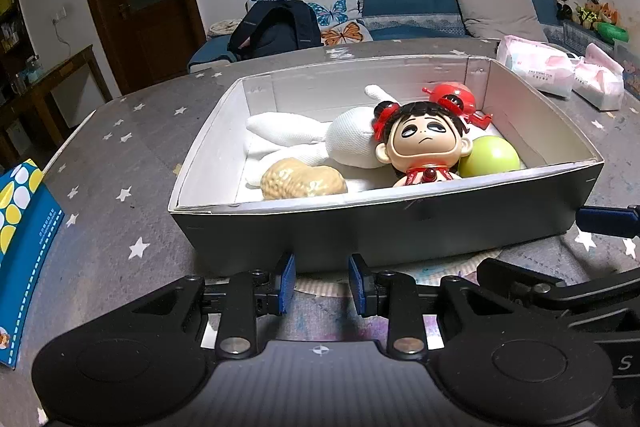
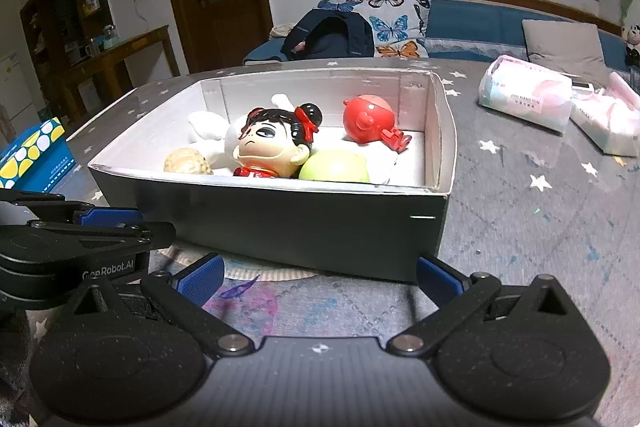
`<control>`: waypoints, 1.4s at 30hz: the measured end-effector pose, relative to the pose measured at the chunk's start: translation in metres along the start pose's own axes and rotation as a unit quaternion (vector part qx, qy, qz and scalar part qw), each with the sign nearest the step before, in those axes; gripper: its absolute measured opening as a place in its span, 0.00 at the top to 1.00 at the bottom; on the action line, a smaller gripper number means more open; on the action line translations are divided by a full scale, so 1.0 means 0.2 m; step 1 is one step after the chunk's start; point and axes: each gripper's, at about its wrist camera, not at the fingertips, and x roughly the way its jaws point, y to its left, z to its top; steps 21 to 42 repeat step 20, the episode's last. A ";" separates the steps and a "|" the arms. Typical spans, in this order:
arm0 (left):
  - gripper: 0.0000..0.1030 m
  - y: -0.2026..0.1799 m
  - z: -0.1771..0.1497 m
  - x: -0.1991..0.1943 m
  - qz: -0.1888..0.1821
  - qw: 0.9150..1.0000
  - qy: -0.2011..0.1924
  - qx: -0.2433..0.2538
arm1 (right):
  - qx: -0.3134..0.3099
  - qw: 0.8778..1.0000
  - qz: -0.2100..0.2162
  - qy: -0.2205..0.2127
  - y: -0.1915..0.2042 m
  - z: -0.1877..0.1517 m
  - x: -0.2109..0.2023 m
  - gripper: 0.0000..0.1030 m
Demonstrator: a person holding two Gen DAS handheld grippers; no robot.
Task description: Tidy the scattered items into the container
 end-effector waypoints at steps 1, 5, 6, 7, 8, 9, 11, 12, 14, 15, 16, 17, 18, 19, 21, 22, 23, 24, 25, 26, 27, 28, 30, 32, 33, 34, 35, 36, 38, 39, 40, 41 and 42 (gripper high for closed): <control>0.69 0.00 0.00 0.00 0.001 1.000 0.000 0.000 | 0.001 1.000 0.000 0.001 0.00 0.00 0.00 0.00; 0.69 -0.01 0.00 0.01 0.003 1.000 0.001 0.001 | 0.004 1.000 -0.001 0.002 -0.01 0.00 0.01 0.00; 0.69 -0.01 0.00 0.01 0.004 1.000 0.002 0.001 | 0.004 1.000 -0.001 0.002 -0.01 0.00 0.01 0.00; 0.69 -0.01 0.00 0.01 0.004 1.000 0.002 0.001 | 0.005 1.000 -0.001 0.002 -0.01 0.00 0.01 0.00; 0.69 -0.01 0.00 0.01 0.005 1.000 0.002 0.001 | 0.005 1.000 -0.001 0.002 -0.01 0.00 0.01 0.00; 0.69 -0.01 0.00 0.01 0.005 1.000 0.002 0.002 | 0.005 1.000 -0.002 0.002 -0.02 -0.01 0.01 0.00; 0.69 -0.02 0.00 0.01 0.006 1.000 0.002 0.002 | 0.006 1.000 -0.002 0.002 -0.02 0.00 0.01 0.00; 0.69 -0.02 0.00 0.01 0.006 1.000 0.001 0.002 | 0.006 1.000 -0.002 0.002 -0.02 0.00 0.01 0.00; 0.70 -0.02 -0.01 0.01 0.006 1.000 -0.001 0.001 | 0.006 1.000 -0.002 0.002 -0.02 0.00 0.01 0.00; 0.70 -0.02 -0.01 0.01 0.006 1.000 -0.002 0.000 | 0.007 1.000 -0.002 0.001 -0.02 0.00 0.01 0.00; 0.70 -0.02 -0.01 0.00 0.006 1.000 -0.003 0.000 | 0.007 1.000 -0.002 0.001 -0.02 0.00 0.01 0.00; 0.70 -0.02 -0.01 0.00 0.004 1.000 -0.005 -0.001 | 0.007 1.000 -0.002 0.000 -0.02 -0.01 0.01 0.00; 0.70 -0.02 -0.01 0.00 0.003 1.000 -0.006 -0.002 | 0.007 1.000 -0.002 0.000 -0.02 -0.01 0.00 0.00; 0.70 -0.02 -0.01 0.00 0.001 1.000 -0.006 -0.001 | 0.006 1.000 -0.002 0.000 -0.02 -0.01 0.00 0.00; 0.70 -0.02 -0.01 0.00 -0.003 1.000 -0.006 -0.002 | 0.006 1.000 -0.002 -0.001 -0.02 0.00 0.00 0.00; 0.70 -0.02 -0.01 0.00 -0.003 1.000 -0.006 -0.002 | 0.006 1.000 -0.002 -0.001 -0.02 0.00 0.00 0.00; 0.70 -0.02 -0.01 0.00 -0.003 1.000 -0.006 -0.002 | 0.006 1.000 -0.002 -0.001 -0.02 0.00 0.00 0.00; 0.70 -0.02 -0.01 0.00 -0.003 1.000 -0.006 -0.002 | 0.006 1.000 -0.002 -0.001 -0.02 0.00 0.00 0.00; 0.70 -0.02 -0.01 0.00 -0.003 1.000 -0.006 -0.002 | 0.006 1.000 -0.002 -0.001 -0.02 0.00 0.00 0.00; 0.70 -0.02 -0.01 0.00 -0.003 1.000 -0.006 -0.002 | 0.006 1.000 -0.002 -0.001 -0.02 0.00 0.00 0.00; 0.70 -0.02 -0.01 0.00 -0.003 1.000 -0.006 -0.002 | 0.006 1.000 -0.002 -0.001 -0.02 0.00 0.00 0.00; 0.70 -0.02 -0.01 0.00 -0.003 1.000 -0.006 -0.002 | 0.006 1.000 -0.002 -0.001 -0.02 0.00 0.00 0.00; 0.70 -0.02 -0.01 0.00 -0.003 1.000 -0.006 -0.002 | 0.006 1.000 -0.002 -0.001 -0.02 0.00 0.00 0.00; 0.70 -0.02 -0.01 0.00 -0.003 1.000 -0.006 -0.002 | 0.006 1.000 -0.002 -0.001 -0.02 0.00 0.00 0.00; 0.70 -0.02 -0.01 0.00 -0.003 1.000 -0.006 -0.002 | 0.006 1.000 -0.002 -0.001 -0.02 0.00 0.00 0.00; 0.70 -0.02 -0.01 0.00 -0.003 1.000 -0.006 -0.002 | 0.006 1.000 -0.002 -0.001 -0.02 0.00 0.00 0.00; 0.70 -0.02 -0.01 0.00 -0.003 1.000 -0.006 -0.002 | 0.006 1.000 -0.002 -0.001 -0.02 0.00 0.00 0.00; 0.70 -0.02 -0.01 0.00 -0.003 1.000 -0.006 -0.002 | 0.006 1.000 -0.002 -0.001 -0.02 0.00 0.00 0.00; 0.70 -0.02 -0.01 0.00 -0.003 1.000 -0.006 -0.002 | 0.006 1.000 -0.002 -0.001 -0.02 0.00 0.00 0.00; 0.70 -0.02 -0.01 0.00 -0.003 1.000 -0.006 -0.002 | 0.006 1.000 -0.002 -0.001 -0.02 0.00 0.00 0.00; 0.70 -0.02 -0.01 0.00 -0.003 1.000 -0.006 -0.002 | 0.006 1.000 -0.002 -0.001 -0.02 0.00 0.00 0.00; 0.70 -0.02 -0.01 0.00 -0.003 1.000 -0.006 -0.002 | 0.006 1.000 -0.002 -0.001 -0.02 0.00 0.00 0.00; 0.70 -0.02 -0.01 0.00 -0.003 1.000 -0.006 -0.002 | 0.006 1.000 -0.002 -0.001 -0.02 0.00 0.00 0.00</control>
